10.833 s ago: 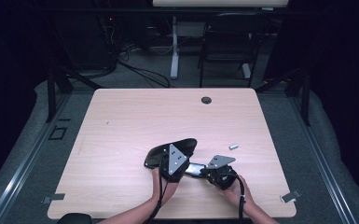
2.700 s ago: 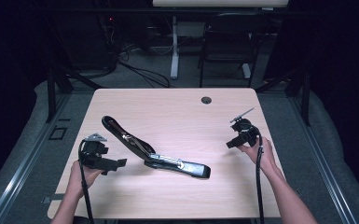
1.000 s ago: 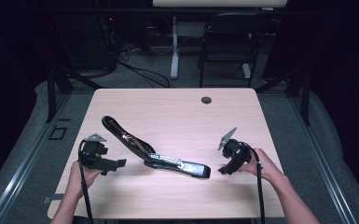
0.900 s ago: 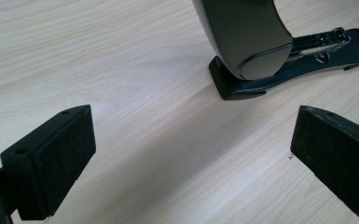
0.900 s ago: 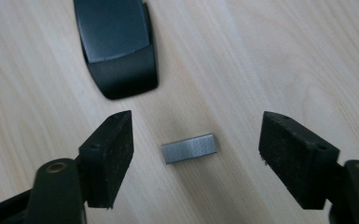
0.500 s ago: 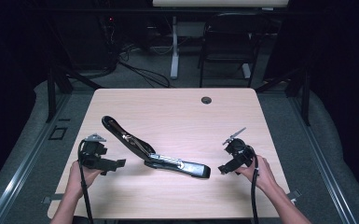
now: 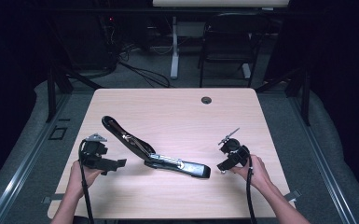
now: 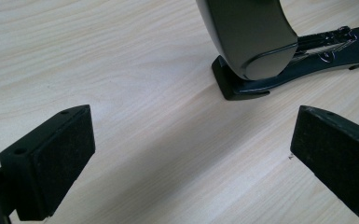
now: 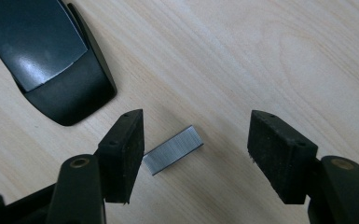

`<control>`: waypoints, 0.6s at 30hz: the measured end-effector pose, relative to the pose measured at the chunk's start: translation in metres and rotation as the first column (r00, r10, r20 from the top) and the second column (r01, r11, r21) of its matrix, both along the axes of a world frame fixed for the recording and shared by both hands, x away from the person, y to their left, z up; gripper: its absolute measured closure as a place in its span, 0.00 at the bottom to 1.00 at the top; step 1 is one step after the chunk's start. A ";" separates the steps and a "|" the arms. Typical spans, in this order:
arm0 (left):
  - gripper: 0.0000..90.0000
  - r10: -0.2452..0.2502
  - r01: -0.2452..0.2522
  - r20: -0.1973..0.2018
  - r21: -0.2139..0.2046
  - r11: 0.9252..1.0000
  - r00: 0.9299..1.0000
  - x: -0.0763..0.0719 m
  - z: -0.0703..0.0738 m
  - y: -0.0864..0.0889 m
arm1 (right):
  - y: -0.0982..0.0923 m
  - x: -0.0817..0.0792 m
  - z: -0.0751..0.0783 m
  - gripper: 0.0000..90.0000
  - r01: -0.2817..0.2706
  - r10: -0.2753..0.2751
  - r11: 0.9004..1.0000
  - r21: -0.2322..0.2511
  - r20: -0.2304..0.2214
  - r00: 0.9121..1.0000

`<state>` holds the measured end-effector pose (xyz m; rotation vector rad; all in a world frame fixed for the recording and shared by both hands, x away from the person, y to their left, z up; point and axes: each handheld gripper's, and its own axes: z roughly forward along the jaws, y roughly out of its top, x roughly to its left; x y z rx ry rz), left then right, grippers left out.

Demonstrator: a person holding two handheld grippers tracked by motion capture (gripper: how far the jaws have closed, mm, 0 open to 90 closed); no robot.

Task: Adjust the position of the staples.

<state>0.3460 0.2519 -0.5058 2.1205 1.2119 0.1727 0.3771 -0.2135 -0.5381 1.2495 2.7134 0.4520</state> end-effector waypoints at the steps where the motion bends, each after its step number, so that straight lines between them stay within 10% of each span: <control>1: 0.00 -0.001 0.001 0.000 0.000 1.000 1.000 0.000 0.000 0.000 | 0.001 0.000 -0.001 0.42 -0.003 0.003 1.000 0.000 0.000 1.000; 18: 0.00 -0.005 0.005 -0.003 0.002 1.000 1.000 0.000 0.000 0.000 | 0.000 -0.001 -0.007 0.46 0.001 -0.002 0.999 -0.050 -0.018 1.000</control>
